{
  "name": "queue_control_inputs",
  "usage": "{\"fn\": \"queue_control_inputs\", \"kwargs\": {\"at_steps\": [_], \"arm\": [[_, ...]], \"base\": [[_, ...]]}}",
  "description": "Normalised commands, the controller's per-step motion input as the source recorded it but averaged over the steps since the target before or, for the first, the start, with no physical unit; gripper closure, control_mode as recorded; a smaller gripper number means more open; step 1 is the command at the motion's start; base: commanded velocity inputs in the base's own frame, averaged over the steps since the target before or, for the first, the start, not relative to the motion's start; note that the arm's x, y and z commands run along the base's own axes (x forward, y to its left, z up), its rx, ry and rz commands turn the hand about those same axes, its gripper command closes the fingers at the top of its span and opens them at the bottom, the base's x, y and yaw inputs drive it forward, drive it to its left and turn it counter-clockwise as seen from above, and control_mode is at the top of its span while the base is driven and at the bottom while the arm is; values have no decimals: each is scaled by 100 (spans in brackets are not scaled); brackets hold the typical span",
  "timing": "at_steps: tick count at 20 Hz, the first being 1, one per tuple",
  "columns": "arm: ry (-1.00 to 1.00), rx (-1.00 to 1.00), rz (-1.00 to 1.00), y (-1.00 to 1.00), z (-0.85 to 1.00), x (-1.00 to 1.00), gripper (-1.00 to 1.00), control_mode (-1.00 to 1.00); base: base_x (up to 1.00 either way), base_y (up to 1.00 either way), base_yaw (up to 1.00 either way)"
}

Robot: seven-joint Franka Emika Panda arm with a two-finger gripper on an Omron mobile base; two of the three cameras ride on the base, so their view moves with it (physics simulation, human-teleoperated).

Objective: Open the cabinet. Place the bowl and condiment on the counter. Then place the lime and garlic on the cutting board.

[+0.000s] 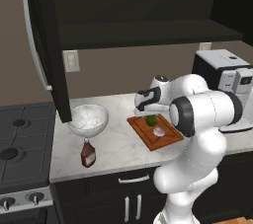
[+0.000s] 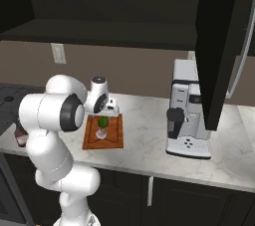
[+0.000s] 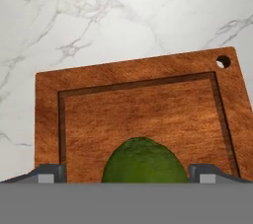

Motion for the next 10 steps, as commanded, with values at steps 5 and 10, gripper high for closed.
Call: {"fn": "queue_control_inputs", "kwargs": {"at_steps": [5,10], "arm": [[0,5,-7,9,85,-21,-100,-100],[0,4,-9,-9,72,-56,-100,-100]], "base": [[0,0,0],[0,0,0]]}}
